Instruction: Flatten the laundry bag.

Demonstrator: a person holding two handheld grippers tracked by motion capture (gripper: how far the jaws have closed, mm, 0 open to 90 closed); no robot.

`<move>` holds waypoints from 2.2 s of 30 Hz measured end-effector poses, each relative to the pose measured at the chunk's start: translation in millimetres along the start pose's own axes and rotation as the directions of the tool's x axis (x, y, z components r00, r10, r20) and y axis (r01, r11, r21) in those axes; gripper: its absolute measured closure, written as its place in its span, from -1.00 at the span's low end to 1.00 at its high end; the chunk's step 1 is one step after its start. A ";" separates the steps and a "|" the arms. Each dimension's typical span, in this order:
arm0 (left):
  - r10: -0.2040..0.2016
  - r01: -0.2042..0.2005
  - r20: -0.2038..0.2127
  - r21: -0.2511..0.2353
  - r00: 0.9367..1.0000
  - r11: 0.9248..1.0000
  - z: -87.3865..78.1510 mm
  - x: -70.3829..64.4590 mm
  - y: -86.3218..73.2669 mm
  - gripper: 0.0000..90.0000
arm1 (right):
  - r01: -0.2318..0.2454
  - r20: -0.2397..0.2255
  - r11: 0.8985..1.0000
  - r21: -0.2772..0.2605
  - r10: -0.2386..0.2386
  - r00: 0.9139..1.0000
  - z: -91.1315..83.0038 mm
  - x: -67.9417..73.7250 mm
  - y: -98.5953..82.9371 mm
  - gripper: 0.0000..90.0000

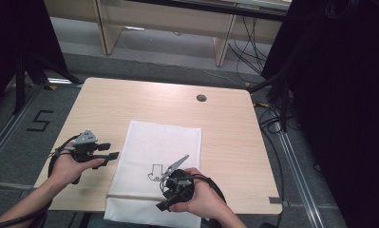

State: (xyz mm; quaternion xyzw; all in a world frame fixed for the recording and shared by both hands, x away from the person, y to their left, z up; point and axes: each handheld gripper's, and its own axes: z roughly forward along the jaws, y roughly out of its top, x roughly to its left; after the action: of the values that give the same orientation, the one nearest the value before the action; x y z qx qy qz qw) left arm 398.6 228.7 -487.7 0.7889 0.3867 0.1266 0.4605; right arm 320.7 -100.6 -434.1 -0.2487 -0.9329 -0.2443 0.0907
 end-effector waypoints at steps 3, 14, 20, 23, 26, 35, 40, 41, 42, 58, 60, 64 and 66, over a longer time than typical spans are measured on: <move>0.004 -0.004 0.027 0.001 1.000 1.000 3.8 -7.5 0.3 -0.03 | -0.009 0.005 1.000 -0.023 0.009 1.000 -0.6 -3.5 -1.0 0.19; 0.093 -0.108 0.133 0.109 0.987 0.988 8.3 -30.1 0.1 0.55 | -0.121 0.177 0.991 0.053 0.110 0.978 1.2 -52.7 -12.1 0.89; 0.135 -0.171 0.169 0.216 0.976 0.961 11.8 -44.9 -0.6 0.82 | -0.196 0.222 0.978 0.071 0.176 0.959 11.3 -73.7 -17.5 0.98; 0.154 -0.203 0.195 0.266 0.969 0.942 15.4 -51.0 -2.8 0.82 | -0.215 0.234 0.973 0.082 0.191 0.953 15.0 -78.1 -18.1 0.99; 0.189 -0.244 0.201 0.299 0.961 0.923 18.6 -52.9 -4.6 0.83 | -0.218 0.246 0.972 0.084 0.192 0.950 16.6 -80.1 -17.1 1.00; 0.170 -0.235 0.205 0.354 0.964 0.905 25.3 -50.0 -8.3 0.80 | -0.229 0.263 0.970 0.076 0.202 0.943 16.5 -85.9 -13.4 1.00; 0.209 -0.274 0.204 0.382 0.956 0.883 25.8 -46.6 -4.9 0.83 | -0.235 0.267 0.969 0.071 0.209 0.941 16.6 -88.7 -11.9 1.00; 0.212 -0.274 0.196 0.380 0.957 0.884 26.3 -46.3 -4.6 0.83 | -0.227 0.264 0.972 0.065 0.203 0.943 16.6 -90.0 -11.9 1.00; 0.232 -0.295 0.203 0.383 0.951 0.876 26.8 -44.4 -3.2 0.84 | -0.237 0.265 0.969 0.067 0.212 0.941 16.1 -89.9 -11.5 1.00; 0.241 -0.285 0.159 0.382 0.957 0.879 46.9 -36.4 12.1 0.84 | -0.275 0.279 0.961 0.023 0.258 0.925 11.5 -116.4 -5.4 1.00; 0.233 -0.273 0.150 0.382 0.961 0.883 50.4 -36.2 13.9 0.84 | -0.272 0.287 0.962 0.014 0.257 0.923 10.7 -119.5 -5.1 1.00; 0.243 -0.279 0.141 0.372 0.960 0.886 53.7 -34.7 15.8 0.84 | -0.279 0.303 0.960 -0.015 0.270 0.914 10.0 -124.9 -5.0 1.00; 0.238 -0.273 0.140 0.367 0.961 0.889 53.4 -34.1 15.2 0.84 | -0.268 0.306 0.963 -0.018 0.261 0.916 9.1 -128.2 -5.1 1.00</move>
State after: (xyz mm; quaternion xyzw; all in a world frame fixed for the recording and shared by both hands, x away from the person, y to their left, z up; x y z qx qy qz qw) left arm 412.9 166.2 -498.9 0.9123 0.2755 0.0722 0.2942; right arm 427.8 -153.6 -481.3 -0.4061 -0.8962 -0.1773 -0.0194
